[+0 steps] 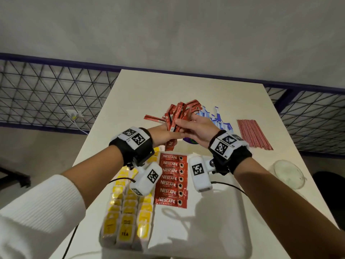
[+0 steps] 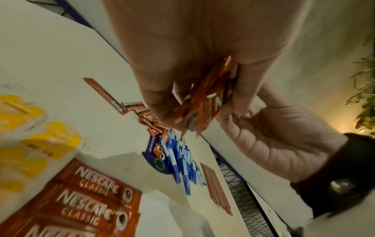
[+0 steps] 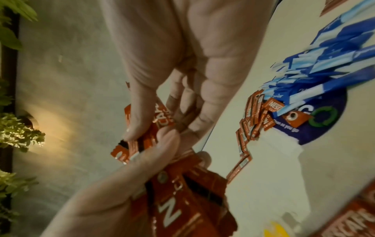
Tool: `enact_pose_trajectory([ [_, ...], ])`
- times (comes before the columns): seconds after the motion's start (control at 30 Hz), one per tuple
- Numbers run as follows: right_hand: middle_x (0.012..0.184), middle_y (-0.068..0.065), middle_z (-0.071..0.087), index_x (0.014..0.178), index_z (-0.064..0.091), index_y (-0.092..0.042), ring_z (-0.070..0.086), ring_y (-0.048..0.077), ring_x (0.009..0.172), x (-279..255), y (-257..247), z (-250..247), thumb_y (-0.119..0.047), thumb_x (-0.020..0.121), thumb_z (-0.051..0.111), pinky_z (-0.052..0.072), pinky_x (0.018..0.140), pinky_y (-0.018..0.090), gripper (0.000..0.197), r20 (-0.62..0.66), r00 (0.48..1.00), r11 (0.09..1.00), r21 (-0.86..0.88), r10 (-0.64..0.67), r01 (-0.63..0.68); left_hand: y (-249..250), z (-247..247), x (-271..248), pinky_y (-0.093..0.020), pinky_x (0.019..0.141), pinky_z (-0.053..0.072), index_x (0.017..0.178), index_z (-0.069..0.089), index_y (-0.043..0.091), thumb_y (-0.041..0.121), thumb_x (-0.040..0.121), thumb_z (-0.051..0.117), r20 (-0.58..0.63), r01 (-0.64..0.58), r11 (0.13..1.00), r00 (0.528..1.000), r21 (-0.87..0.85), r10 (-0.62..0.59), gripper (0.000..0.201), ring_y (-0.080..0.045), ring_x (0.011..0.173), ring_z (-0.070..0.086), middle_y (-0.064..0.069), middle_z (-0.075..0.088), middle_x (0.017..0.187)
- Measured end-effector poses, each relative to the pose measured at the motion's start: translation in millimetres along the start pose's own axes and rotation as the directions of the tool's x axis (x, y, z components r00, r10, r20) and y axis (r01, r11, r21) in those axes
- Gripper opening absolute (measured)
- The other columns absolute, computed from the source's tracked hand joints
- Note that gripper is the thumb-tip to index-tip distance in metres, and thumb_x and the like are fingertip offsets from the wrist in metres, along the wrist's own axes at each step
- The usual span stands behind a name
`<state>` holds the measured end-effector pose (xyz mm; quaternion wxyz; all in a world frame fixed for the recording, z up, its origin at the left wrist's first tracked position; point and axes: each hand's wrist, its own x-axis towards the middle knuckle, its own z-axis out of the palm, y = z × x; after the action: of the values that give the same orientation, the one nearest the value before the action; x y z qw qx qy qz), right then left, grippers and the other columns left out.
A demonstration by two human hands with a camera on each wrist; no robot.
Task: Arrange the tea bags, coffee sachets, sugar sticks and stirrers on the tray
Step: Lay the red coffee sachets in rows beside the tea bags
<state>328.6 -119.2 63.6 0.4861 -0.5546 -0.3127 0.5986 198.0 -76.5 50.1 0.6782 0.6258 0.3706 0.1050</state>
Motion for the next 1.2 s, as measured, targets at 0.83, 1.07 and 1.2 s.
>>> enact_pose_trajectory([
  [0.83, 0.074, 0.011, 0.06, 0.089, 0.055, -0.006, 0.059, 0.011, 0.05, -79.7, 73.8, 27.2, -0.016, 0.09, 0.057, 0.053, 0.051, 0.019, 0.011, -0.209, 0.977, 0.99, 0.141, 0.049, -0.019, -72.5, -10.0, -86.5, -0.022, 0.045, 0.04, 0.071, 0.056, 0.01, 0.027, 0.089, 0.059, -0.025, 0.144, 0.988, 0.989, 0.053, -0.143, 0.024, -0.013, 0.035, 0.043, -0.002, 0.051, 0.042],
  [1.07, 0.072, 0.012, 0.058, 0.083, 0.057, -0.002, 0.058, 0.006, 0.045, -108.9, 96.6, 20.3, -0.01, 0.089, 0.057, 0.053, 0.052, 0.015, 0.01, -0.259, 0.963, 0.997, 0.047, 0.072, -0.062, -86.0, -8.2, -103.5, -0.02, 0.043, 0.039, 0.069, 0.059, 0.013, 0.027, 0.083, 0.066, -0.055, 0.17, 0.983, 0.985, 0.068, -0.167, 0.021, -0.012, 0.034, 0.043, 0.0, 0.051, 0.04],
  [1.2, 0.074, 0.011, 0.059, 0.085, 0.06, -0.004, 0.058, 0.005, 0.048, -119.0, 109.3, 15.7, -0.011, 0.088, 0.058, 0.053, 0.054, 0.015, 0.008, -0.247, 0.964, 0.994, -0.016, 0.097, -0.105, -94.4, -2.0, -107.4, -0.019, 0.041, 0.04, 0.074, 0.059, 0.012, 0.029, 0.081, 0.069, -0.08, 0.222, 0.971, 0.973, 0.093, -0.215, 0.021, -0.01, 0.031, 0.044, 0.002, 0.053, 0.04],
])
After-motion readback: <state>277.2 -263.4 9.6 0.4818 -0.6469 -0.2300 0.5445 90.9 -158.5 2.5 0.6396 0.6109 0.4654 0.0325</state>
